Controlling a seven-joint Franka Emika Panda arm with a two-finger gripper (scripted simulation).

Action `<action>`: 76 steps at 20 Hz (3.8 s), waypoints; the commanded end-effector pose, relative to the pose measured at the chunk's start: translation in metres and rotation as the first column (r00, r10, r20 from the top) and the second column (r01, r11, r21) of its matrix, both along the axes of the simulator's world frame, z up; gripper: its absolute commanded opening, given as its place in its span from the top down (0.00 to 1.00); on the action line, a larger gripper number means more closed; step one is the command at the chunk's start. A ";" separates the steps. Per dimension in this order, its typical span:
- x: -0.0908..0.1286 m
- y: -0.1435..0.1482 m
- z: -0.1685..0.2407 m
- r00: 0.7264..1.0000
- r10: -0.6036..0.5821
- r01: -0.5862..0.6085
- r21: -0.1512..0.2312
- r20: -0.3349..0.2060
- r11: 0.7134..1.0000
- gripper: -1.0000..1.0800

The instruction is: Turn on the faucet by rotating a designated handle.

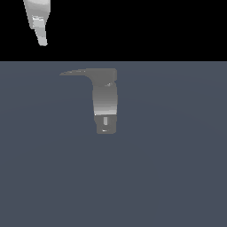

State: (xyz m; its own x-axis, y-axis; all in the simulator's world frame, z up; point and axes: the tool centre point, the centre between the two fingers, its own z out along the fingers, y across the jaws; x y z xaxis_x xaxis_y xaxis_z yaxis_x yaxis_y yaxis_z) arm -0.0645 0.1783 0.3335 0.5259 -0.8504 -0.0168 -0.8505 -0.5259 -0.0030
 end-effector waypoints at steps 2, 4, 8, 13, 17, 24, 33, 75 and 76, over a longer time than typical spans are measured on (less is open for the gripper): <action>0.018 0.003 -0.010 0.998 -0.068 0.068 -0.001 0.001 0.998 1.00; 0.029 0.004 -0.016 0.994 -0.107 0.107 -0.002 0.001 0.994 1.00; 0.051 0.005 -0.028 0.983 -0.186 0.186 -0.004 0.002 0.983 1.00; 0.080 0.003 -0.044 0.957 -0.291 0.291 -0.008 0.003 0.957 1.00; 0.105 -0.002 -0.057 0.926 -0.377 0.377 -0.012 0.004 0.926 1.00; 0.139 -0.012 -0.075 0.870 -0.494 0.494 -0.016 0.006 0.869 1.00; 0.161 -0.022 -0.086 0.824 -0.566 0.566 -0.017 0.007 0.824 1.00; 0.075 -0.014 -0.085 0.826 -0.564 0.564 -0.016 0.006 0.825 1.00; 0.072 -0.014 -0.085 0.826 -0.564 0.564 -0.016 0.006 0.825 1.00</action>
